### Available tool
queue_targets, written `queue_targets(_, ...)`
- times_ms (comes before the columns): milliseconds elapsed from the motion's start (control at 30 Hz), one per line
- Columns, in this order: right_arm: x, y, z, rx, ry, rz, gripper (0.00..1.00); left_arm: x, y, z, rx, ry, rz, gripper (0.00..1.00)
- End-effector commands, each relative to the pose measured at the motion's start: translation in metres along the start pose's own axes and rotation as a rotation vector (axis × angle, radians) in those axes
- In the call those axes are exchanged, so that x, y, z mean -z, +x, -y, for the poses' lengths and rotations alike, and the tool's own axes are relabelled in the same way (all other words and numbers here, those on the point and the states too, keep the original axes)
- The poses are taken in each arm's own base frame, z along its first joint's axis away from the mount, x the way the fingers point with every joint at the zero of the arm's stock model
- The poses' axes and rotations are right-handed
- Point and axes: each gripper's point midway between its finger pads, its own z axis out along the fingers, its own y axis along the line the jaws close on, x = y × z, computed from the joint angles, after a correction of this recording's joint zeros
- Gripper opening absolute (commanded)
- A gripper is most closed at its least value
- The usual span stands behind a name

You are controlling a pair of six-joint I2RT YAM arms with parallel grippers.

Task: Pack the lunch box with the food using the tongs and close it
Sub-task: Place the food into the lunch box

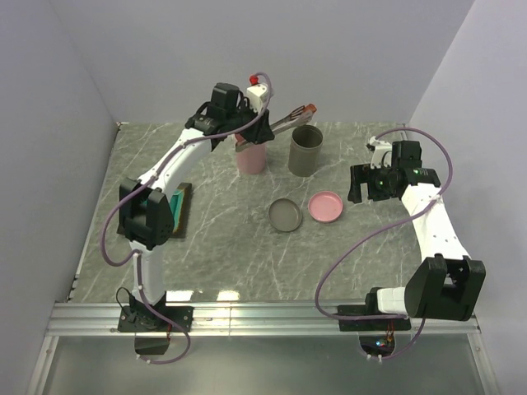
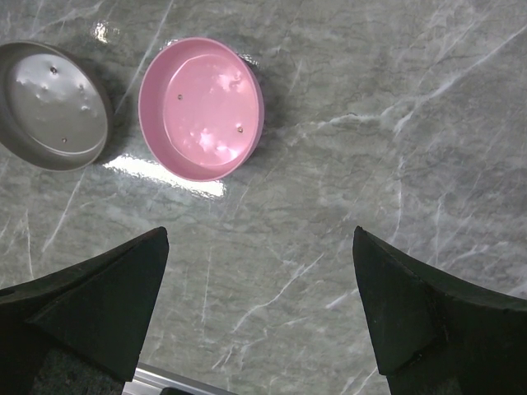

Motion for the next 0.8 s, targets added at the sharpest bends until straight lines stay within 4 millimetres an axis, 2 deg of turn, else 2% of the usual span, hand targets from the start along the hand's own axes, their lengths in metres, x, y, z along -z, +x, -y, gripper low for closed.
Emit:
queue_targets(0,0.003,-0.014,0.005,0.012,0.016,0.042,1.0,-0.003,-0.019,0.01,-0.018,0.043,0.066,0.25)
queue_targets(167,0.003,-0.014,0.006,0.014,0.023,0.047,1.0,-0.009,0.007,0.017,0.005,0.062,0.016,0.25)
queue_targets(400,0.004,-0.014,0.006,0.014,0.022,0.052,1.0,-0.011,0.017,0.023,0.014,0.07,-0.021,0.31)
queue_targets(567,0.005,-0.015,0.005,0.015,0.017,0.051,1.0,-0.012,0.013,0.024,0.011,0.068,-0.021,0.43)
queue_targets(767,0.005,-0.015,0.005,0.015,0.016,0.052,1.0,-0.008,-0.004,0.024,0.0,0.061,-0.001,0.48)
